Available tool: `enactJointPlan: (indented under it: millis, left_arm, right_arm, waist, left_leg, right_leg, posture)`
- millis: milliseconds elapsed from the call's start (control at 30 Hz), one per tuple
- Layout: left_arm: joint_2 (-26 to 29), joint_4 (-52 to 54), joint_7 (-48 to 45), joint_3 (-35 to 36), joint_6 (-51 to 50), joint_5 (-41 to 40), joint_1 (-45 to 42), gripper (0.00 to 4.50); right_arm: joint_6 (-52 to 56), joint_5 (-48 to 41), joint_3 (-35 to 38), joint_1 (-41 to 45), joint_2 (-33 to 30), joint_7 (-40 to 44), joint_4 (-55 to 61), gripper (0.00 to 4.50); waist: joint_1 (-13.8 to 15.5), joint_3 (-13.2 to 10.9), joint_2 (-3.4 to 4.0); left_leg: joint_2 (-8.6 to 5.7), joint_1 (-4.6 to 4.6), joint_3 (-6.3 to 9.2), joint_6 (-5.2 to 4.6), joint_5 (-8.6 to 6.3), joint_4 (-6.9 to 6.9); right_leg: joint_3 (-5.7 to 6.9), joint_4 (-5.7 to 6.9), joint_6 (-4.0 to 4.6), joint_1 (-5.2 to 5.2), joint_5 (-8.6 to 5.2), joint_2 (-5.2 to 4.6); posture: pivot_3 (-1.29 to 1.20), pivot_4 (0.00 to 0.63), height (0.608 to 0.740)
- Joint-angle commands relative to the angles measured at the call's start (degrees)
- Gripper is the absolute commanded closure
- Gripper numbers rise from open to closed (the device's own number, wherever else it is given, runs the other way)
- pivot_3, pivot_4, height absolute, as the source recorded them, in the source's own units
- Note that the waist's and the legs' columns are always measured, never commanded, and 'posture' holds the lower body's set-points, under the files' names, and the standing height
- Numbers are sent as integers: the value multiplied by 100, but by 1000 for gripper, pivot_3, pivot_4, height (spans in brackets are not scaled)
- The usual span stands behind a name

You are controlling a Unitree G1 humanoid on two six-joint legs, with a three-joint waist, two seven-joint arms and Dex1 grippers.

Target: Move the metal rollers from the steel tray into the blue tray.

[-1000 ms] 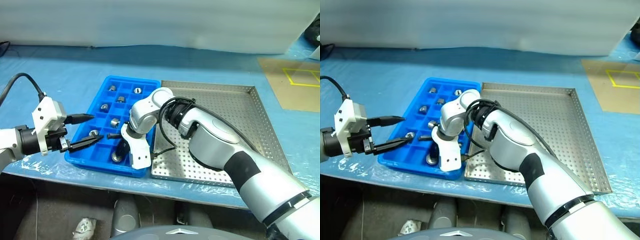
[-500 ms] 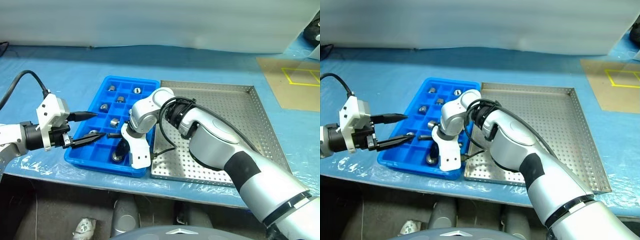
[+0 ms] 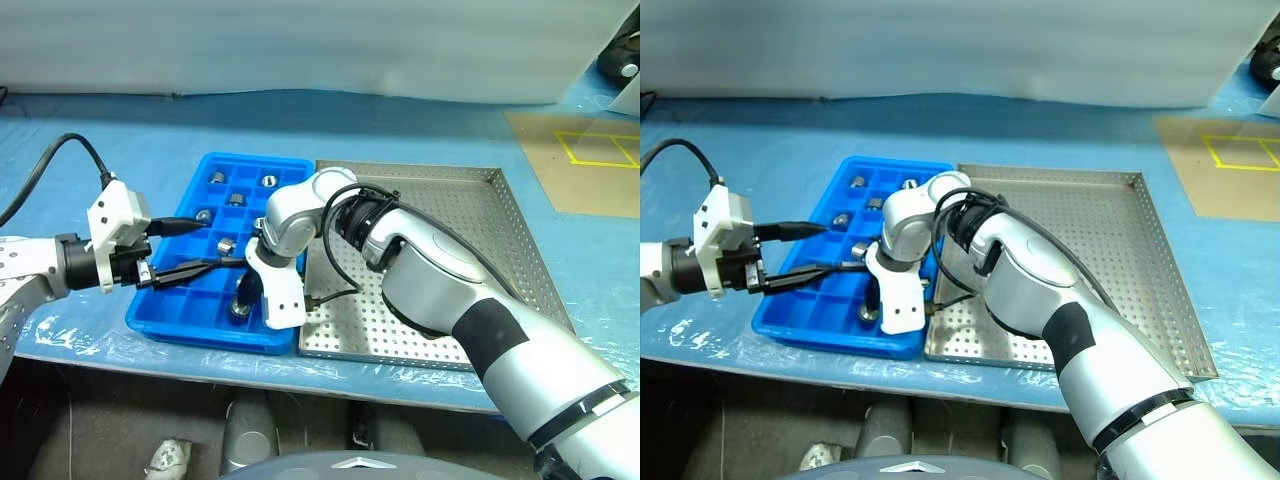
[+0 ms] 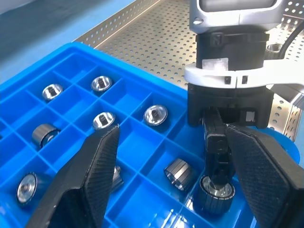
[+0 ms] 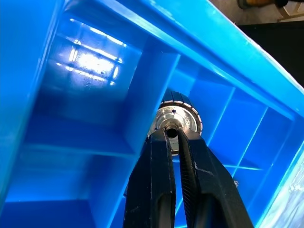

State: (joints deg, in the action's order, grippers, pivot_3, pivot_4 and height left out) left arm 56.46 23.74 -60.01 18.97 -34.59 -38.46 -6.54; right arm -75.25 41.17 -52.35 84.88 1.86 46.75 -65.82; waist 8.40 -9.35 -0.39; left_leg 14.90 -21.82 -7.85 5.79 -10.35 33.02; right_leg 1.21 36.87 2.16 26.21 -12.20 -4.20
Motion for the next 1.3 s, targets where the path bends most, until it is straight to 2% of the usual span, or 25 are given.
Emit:
enactJointPlan:
  millis: [33, 367, 567, 867, 1067, 1300]
  left_arm:
    - [6, -84, -33, -70, 127, 79, -97, 755]
    - [-45, -221, -130, -232, 194, 138, -291, 755]
    - [-129, -382, -214, -461, 306, 203, -479, 755]
    - [-353, -781, -413, -987, 522, 406, -1012, 755]
    - [-476, -1039, -578, -1221, 649, 512, -1361, 755]
    - [-501, -1122, -825, -1353, 578, 479, -1576, 755]
  right_arm:
    - [-123, -562, 291, 300, -8, 193, 329, 4422]
    - [4, -1260, 383, 343, 87, 594, 657, 4422]
    - [68, -1930, 271, 362, -404, 1325, 1124, 4422]
    - [964, -3343, 30, 26, -1122, 2632, 2637, 4422]
    - [1436, -3571, 64, -365, -1411, 3205, 2959, 4422]
    - [1664, -3551, 83, -903, -1452, 3408, 3299, 4422]
  waist:
    - [-25, 0, 0]
    - [-147, 1, -2]
    - [-147, 1, -1]
    - [-172, 3, -6]
    - [-272, 5, -9]
    - [-322, 6, -10]
  left_leg:
    - [0, 1, 0, 0, 0, 0]
    - [2, -1, 1, 2, 1, 0]
    - [1, -2, 1, 1, 1, 2]
    - [1, 1, 1, 1, 1, 10]
    - [1, 2, 1, 11, 8, 15]
    - [1, 1, 1, 17, 11, 14]
  right_leg:
    - [0, 0, 0, 0, 0, 0]
    - [2, 1, 1, 0, 0, 1]
    - [2, 0, 1, -1, 0, 0]
    - [2, 1, 1, -8, 1, 1]
    - [1, 3, 1, -11, 3, 1]
    - [0, 1, 1, -9, 3, 3]
  posture:
    - [342, 150, 740]
    - [331, 150, 740]
    - [287, 150, 740]
    - [216, 150, 740]
    - [186, 150, 740]
    - [168, 150, 740]
